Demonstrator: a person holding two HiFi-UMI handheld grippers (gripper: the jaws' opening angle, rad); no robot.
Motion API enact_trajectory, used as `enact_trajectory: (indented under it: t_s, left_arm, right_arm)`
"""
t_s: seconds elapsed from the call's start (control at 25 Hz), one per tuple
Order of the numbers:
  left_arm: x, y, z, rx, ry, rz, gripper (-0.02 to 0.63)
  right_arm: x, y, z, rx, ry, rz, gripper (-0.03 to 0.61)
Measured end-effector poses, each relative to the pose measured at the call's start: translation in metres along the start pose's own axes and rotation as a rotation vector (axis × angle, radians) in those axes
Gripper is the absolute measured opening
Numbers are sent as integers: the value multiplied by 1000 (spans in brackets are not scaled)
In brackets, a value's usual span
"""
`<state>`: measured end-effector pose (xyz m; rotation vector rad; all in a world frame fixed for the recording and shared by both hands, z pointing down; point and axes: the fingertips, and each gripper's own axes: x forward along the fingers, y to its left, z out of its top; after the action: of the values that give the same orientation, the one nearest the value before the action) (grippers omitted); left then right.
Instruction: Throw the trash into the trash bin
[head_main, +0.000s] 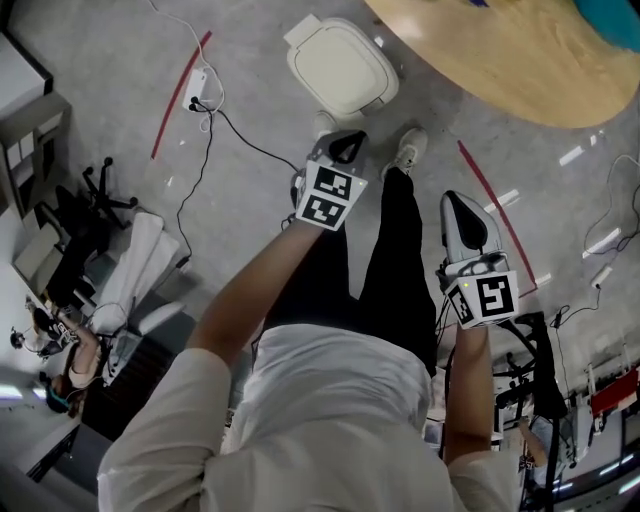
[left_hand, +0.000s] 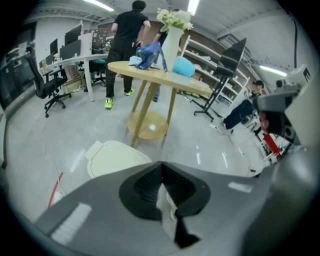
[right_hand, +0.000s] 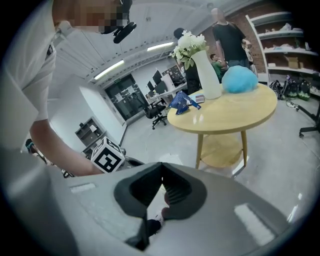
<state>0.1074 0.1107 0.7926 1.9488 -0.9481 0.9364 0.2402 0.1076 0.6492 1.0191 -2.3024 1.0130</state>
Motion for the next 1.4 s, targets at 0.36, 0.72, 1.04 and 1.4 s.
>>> enact_trajectory:
  t_s: [0.36,0.72,1.04,1.4]
  left_arm:
    - [66,11,-40,-29,51,33,3]
    - [127,32,-81,-23,101,60,3]
    - [171,53,-107,-1,174,117,3]
    - [202,58,-120,-17,218,141,3]
  right_arm:
    - [20,-18,-45,12,36,16,0]
    - [45,-36,-82,50,63,11,0]
    - [55,-40,-87,70,62,14,0]
    - [66,-48,-98,87,75,14,0]
